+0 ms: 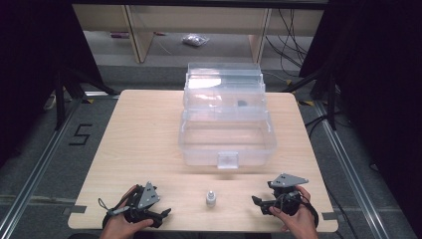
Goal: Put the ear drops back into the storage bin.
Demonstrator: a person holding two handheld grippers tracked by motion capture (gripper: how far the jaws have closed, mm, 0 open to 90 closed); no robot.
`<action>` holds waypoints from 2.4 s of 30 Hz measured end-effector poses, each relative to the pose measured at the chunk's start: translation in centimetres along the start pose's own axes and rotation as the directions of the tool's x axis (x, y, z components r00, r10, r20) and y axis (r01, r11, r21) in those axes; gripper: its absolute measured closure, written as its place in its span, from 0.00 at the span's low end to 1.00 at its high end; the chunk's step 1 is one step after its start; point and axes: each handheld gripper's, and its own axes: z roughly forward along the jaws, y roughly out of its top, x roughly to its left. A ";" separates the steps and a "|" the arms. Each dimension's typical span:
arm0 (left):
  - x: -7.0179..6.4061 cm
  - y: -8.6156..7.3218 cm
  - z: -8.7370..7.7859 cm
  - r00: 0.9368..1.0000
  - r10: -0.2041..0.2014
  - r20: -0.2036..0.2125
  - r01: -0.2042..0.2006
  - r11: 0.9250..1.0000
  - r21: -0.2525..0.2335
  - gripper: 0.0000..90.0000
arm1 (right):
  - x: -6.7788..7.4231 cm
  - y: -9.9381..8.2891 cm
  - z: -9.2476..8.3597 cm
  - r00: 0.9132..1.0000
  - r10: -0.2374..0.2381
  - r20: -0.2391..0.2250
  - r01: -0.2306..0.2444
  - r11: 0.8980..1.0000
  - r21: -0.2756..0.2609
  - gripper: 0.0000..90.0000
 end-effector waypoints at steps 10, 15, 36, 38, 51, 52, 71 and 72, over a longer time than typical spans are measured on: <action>-0.1 -0.1 0.2 0.999 -0.033 0.003 0.033 0.999 -0.004 0.17 | 1.1 0.6 0.3 0.997 -0.054 -0.055 0.056 0.998 0.039 0.22; 0.1 -0.1 0.2 1.000 -0.012 -0.002 0.012 1.000 0.008 0.17 | 1.8 1.5 0.3 0.992 -0.099 -0.076 0.105 0.991 0.084 0.20; 0.2 -0.1 0.0 1.000 0.011 0.016 -0.011 0.999 0.032 0.17 | 6.0 5.8 1.8 0.946 -0.281 -0.165 0.311 0.929 0.200 0.24; 0.1 -0.1 0.2 1.000 -0.015 0.004 0.015 1.000 0.009 0.17 | 6.3 6.1 2.0 0.941 -0.294 -0.170 0.326 0.923 0.207 0.25; 0.2 0.0 0.0 1.000 0.011 0.022 -0.012 0.999 0.034 0.17 | 7.8 7.9 3.4 0.902 -0.368 -0.227 0.420 0.870 0.258 0.28; 0.0 -0.1 0.2 1.000 -0.019 0.013 0.019 1.000 0.010 0.17 | 7.9 8.0 3.5 0.898 -0.371 -0.234 0.426 0.868 0.256 0.28; 0.0 -0.1 0.1 1.000 -0.016 0.012 0.016 1.000 0.007 0.17 | 10.0 10.3 5.6 0.841 -0.461 -0.283 0.534 0.792 0.296 0.40; -0.1 -0.1 0.3 1.000 -0.030 0.004 0.030 1.000 0.007 0.17 | 10.1 10.4 5.6 0.840 -0.463 -0.282 0.535 0.790 0.299 0.41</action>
